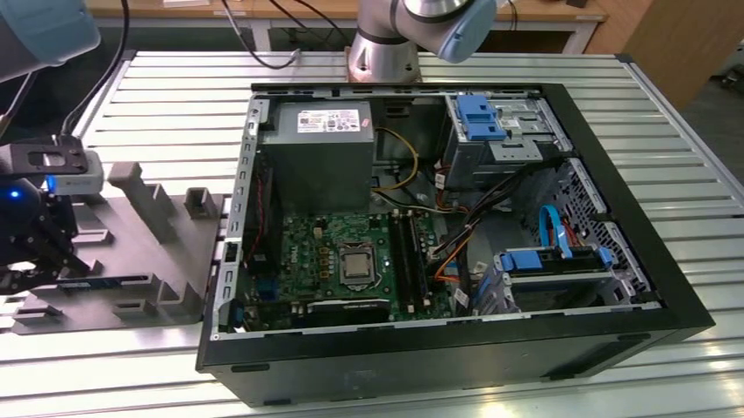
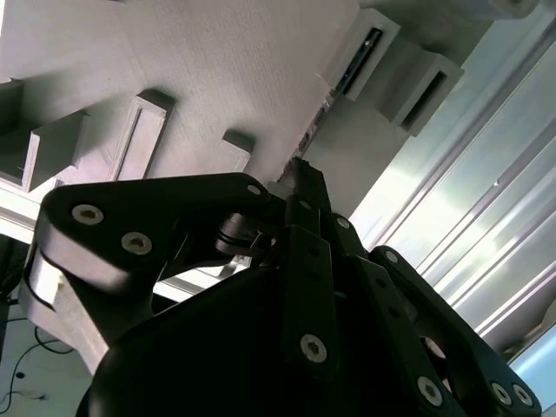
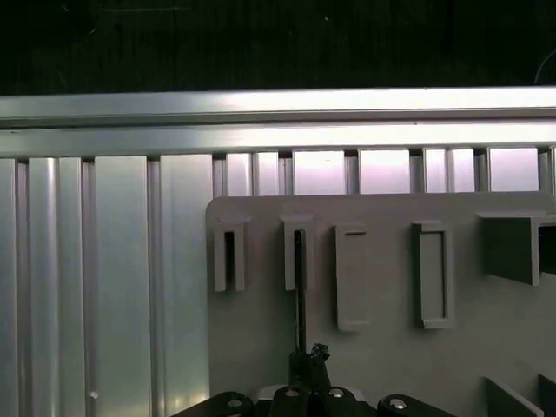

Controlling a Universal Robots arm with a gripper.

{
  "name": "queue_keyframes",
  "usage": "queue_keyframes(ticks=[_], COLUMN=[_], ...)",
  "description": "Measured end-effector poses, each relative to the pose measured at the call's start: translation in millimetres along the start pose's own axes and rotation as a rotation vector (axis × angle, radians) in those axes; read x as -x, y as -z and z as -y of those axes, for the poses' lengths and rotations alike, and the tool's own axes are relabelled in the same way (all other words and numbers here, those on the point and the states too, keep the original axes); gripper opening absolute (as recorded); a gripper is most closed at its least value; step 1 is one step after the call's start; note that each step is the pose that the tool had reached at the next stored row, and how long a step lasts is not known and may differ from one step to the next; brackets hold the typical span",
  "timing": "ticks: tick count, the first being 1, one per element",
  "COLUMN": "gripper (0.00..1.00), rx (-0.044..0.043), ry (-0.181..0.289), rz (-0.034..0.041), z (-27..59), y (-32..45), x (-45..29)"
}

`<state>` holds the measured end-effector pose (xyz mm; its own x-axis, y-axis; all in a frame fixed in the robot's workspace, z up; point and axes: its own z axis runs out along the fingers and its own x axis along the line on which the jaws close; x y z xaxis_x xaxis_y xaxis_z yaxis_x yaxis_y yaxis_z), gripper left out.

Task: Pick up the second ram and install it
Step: 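Pick up the second ram and move it above second insertion slot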

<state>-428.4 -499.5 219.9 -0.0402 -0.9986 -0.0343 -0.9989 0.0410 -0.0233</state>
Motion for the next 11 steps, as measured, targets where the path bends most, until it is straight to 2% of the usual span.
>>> queue_keyframes(ticks=[4,11], gripper=[0.11,0.11], rx=[0.0000,0.0000], ry=[0.000,0.000], rz=[-0.0001,-0.0001], z=[-0.1,-0.1], y=[-4.1,-4.3], x=[-0.1,-0.1])
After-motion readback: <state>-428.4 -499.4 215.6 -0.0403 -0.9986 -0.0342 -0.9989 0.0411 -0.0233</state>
